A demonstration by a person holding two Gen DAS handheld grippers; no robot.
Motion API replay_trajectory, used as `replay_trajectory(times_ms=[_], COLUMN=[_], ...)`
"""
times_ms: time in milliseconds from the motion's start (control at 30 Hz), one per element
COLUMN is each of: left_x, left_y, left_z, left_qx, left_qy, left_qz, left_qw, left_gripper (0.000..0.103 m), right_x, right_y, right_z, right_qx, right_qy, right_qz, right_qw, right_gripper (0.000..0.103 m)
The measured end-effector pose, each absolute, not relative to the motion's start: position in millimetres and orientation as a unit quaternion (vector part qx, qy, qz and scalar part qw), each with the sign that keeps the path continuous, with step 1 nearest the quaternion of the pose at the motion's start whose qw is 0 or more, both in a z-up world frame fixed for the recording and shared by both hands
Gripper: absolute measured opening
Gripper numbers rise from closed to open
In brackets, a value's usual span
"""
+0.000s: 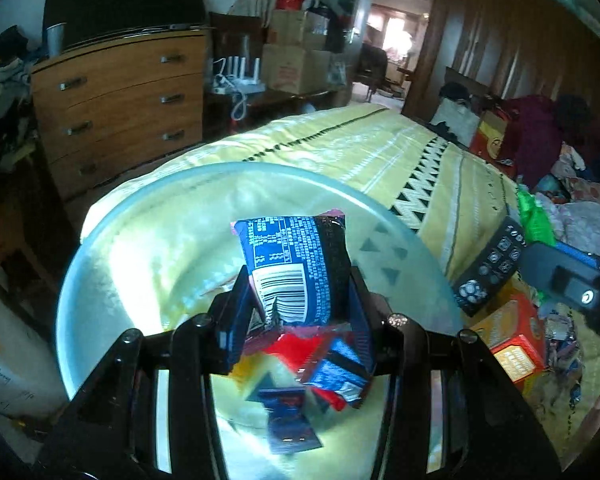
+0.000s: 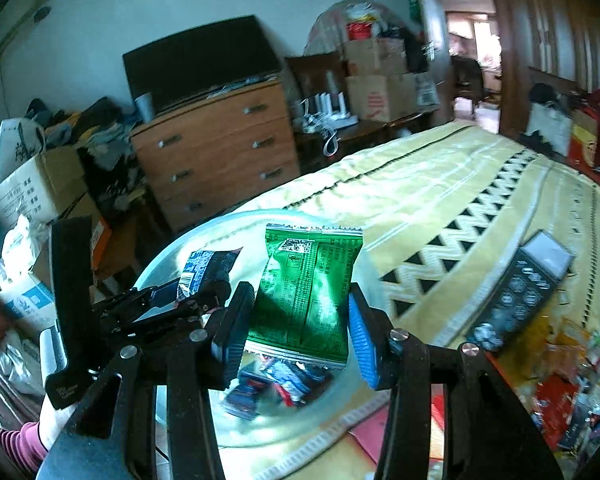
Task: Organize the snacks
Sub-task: 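Carry both packets over the clear plastic bowl with both tools, then open both tools to drop the packets into the bowl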
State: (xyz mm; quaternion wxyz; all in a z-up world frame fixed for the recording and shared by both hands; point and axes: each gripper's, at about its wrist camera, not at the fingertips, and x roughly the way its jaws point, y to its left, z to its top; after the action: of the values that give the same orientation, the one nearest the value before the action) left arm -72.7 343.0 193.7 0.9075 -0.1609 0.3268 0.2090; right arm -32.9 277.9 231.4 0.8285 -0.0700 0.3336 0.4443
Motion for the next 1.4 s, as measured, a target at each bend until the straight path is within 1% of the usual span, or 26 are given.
replay_trajectory(times_ms=[233,500,567,700,833,933,1000,1067,1133,1233,1333,1400], left_x=[-79,-79,-79,-79,-79,-80,-80,-82,-83,-88,-92,-94], left_y=[351,358,359,361,362,361,361,361,360,356,346,332], left_z=[191,187,185,185,185,186,186,186,187,193,204,215], left_qx=[-0.156,-0.164,-0.164,-0.167,-0.162,-0.157,-0.154,-0.149,-0.142,-0.126,-0.12,-0.109], left_qy=[0.329,0.339,0.343,0.345,0.344,0.34,0.34,0.335,0.33,0.314,0.296,0.278], left_qz=[0.218,0.222,0.222,0.225,0.231,0.236,0.241,0.246,0.255,0.275,0.27,0.259], left_qw=[0.905,0.9,0.898,0.896,0.895,0.896,0.896,0.897,0.897,0.9,0.908,0.919], left_gripper=[0.045,0.045,0.047,0.048,0.061,0.067,0.07,0.074,0.083,0.09,0.09,0.09], right_x=[-23,-18,-18,-20,-19,-20,-21,-22,-25,-37,-57,-76], right_y=[303,304,305,309,310,311,311,309,304,284,249,212], right_z=[209,205,204,202,203,203,204,205,207,218,225,223], right_qx=[-0.069,-0.065,-0.066,-0.069,-0.066,-0.067,-0.066,-0.064,-0.058,-0.041,-0.032,-0.027], right_qy=[0.355,0.363,0.364,0.367,0.368,0.367,0.366,0.365,0.36,0.335,0.301,0.281], right_qz=[0.452,0.451,0.452,0.455,0.456,0.455,0.456,0.456,0.456,0.455,0.452,0.435], right_qw=[0.816,0.813,0.811,0.808,0.808,0.809,0.809,0.809,0.812,0.824,0.839,0.855], right_gripper=[0.049,0.05,0.05,0.052,0.053,0.054,0.059,0.061,0.061,0.061,0.065,0.07])
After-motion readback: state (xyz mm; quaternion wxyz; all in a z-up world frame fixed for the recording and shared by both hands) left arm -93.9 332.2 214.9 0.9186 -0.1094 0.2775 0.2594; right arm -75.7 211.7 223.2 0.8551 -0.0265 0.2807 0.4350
